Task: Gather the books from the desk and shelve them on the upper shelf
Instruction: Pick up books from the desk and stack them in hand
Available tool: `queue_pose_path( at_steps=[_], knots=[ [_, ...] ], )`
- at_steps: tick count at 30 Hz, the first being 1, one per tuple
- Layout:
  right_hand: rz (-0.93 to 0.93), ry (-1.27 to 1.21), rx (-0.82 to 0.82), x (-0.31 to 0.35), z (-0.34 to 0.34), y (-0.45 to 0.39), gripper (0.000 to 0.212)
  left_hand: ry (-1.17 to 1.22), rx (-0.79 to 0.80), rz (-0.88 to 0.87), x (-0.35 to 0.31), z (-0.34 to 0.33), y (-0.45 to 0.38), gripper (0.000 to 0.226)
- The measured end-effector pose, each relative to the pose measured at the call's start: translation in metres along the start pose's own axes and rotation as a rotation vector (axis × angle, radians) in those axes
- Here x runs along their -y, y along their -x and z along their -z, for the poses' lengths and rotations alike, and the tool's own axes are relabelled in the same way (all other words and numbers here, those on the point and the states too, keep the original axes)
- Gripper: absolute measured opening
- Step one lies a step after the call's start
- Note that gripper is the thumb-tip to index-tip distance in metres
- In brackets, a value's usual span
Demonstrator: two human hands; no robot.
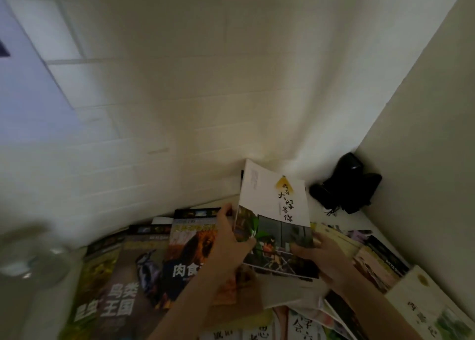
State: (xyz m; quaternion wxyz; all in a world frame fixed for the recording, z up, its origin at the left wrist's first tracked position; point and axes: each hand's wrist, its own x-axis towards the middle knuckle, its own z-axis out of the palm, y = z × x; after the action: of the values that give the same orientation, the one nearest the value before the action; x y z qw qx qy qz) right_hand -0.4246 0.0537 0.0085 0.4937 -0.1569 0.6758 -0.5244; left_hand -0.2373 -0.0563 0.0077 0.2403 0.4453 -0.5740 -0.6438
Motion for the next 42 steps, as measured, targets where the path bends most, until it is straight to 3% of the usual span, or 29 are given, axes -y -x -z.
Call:
queue_pose_path(
  at_steps=[3,8,12,15,18,21,25,27,30,33,34,37,42],
  knots=[
    [0.041,0.320,0.046,-0.014,-0.053,0.013,0.044,-0.146,-0.070,0.119,0.016,0.057,0.017,0.067],
    [0.236,0.669,-0.006,-0.047,-0.118,0.030,0.033,-0.532,-0.156,0.320,0.052,0.101,0.036,0.099],
    [0.224,0.794,0.015,-0.055,-0.139,0.025,0.024,-0.622,-0.131,0.456,0.064,0.115,0.036,0.078],
    [0.089,0.797,-0.065,-0.056,-0.142,0.016,0.034,-0.565,-0.151,0.420,0.072,0.118,0.034,0.070],
    [0.006,0.683,-0.134,-0.055,-0.146,0.010,0.058,-0.267,-0.189,0.381,0.074,0.117,0.038,0.062],
    [-0.031,0.627,-0.148,-0.057,-0.157,0.010,0.050,-0.162,-0.207,0.343,0.076,0.122,0.050,0.061],
    [0.075,0.764,-0.012,-0.060,-0.192,0.020,0.022,-0.177,-0.365,0.212,0.080,0.155,0.070,0.087],
    [0.109,0.804,0.049,-0.067,-0.216,0.020,0.027,-0.150,-0.427,0.268,0.079,0.179,0.078,0.095],
    [0.145,0.933,0.062,-0.089,-0.243,0.017,0.044,-0.304,-0.426,0.350,0.087,0.206,0.081,0.080],
    [0.158,1.008,0.010,-0.104,-0.250,0.016,0.050,-0.392,-0.404,0.422,0.101,0.210,0.077,0.092],
    [0.159,0.987,0.017,-0.105,-0.251,0.019,0.051,-0.356,-0.397,0.414,0.099,0.208,0.079,0.087],
    [0.167,0.885,0.048,-0.105,-0.250,0.020,0.049,-0.302,-0.379,0.329,0.091,0.207,0.082,0.059],
    [0.076,0.660,0.069,-0.097,-0.245,0.027,0.043,-0.326,-0.307,0.102,0.072,0.208,0.087,0.053]
  ],
)
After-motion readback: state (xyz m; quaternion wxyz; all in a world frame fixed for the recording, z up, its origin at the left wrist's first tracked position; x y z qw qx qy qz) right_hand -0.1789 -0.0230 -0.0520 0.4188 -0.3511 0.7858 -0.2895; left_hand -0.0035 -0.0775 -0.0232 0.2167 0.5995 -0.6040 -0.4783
